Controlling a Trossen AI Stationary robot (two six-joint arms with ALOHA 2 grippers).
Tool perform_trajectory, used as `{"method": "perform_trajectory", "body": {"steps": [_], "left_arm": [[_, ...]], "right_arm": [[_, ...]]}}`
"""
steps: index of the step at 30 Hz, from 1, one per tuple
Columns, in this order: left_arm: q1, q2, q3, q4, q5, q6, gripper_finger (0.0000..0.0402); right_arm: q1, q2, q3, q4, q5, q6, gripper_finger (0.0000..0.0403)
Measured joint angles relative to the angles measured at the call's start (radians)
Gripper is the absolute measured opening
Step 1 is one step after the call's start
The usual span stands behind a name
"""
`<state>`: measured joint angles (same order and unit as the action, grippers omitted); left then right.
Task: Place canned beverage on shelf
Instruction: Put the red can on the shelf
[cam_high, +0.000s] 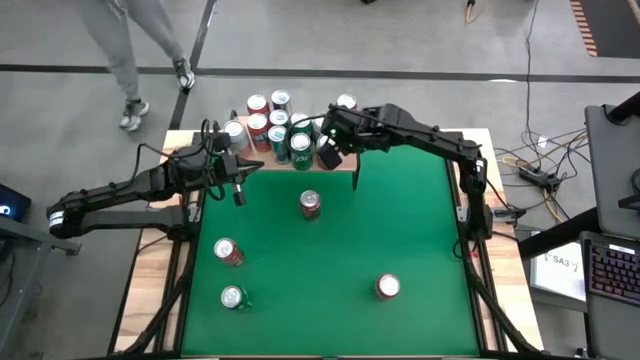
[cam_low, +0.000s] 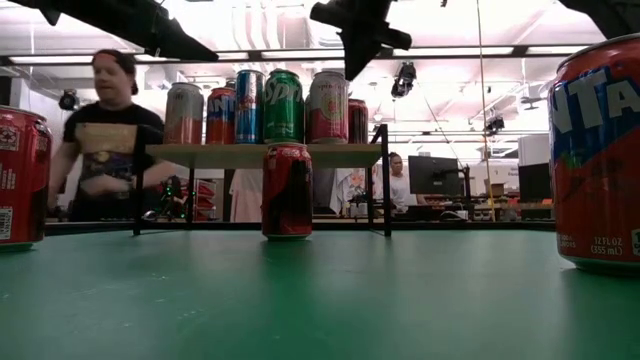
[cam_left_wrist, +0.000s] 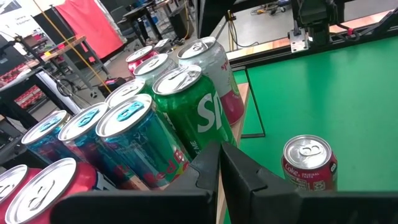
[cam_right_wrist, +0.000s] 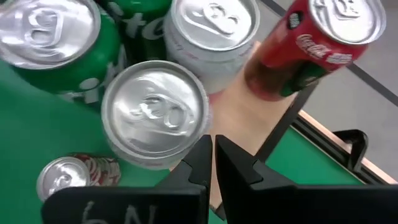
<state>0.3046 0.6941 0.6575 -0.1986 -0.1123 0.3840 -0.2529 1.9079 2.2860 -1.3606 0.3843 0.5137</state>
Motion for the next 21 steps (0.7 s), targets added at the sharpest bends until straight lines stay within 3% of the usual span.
{"method": "perform_trajectory", "body": {"steps": [21], "left_arm": [[0.000, 0.000, 0.000, 0.009, 0.000, 0.000, 0.0000]], "right_arm": [[0.012, -0.021, -0.004, 0.054, 0.009, -0.031, 0.0012]]}}
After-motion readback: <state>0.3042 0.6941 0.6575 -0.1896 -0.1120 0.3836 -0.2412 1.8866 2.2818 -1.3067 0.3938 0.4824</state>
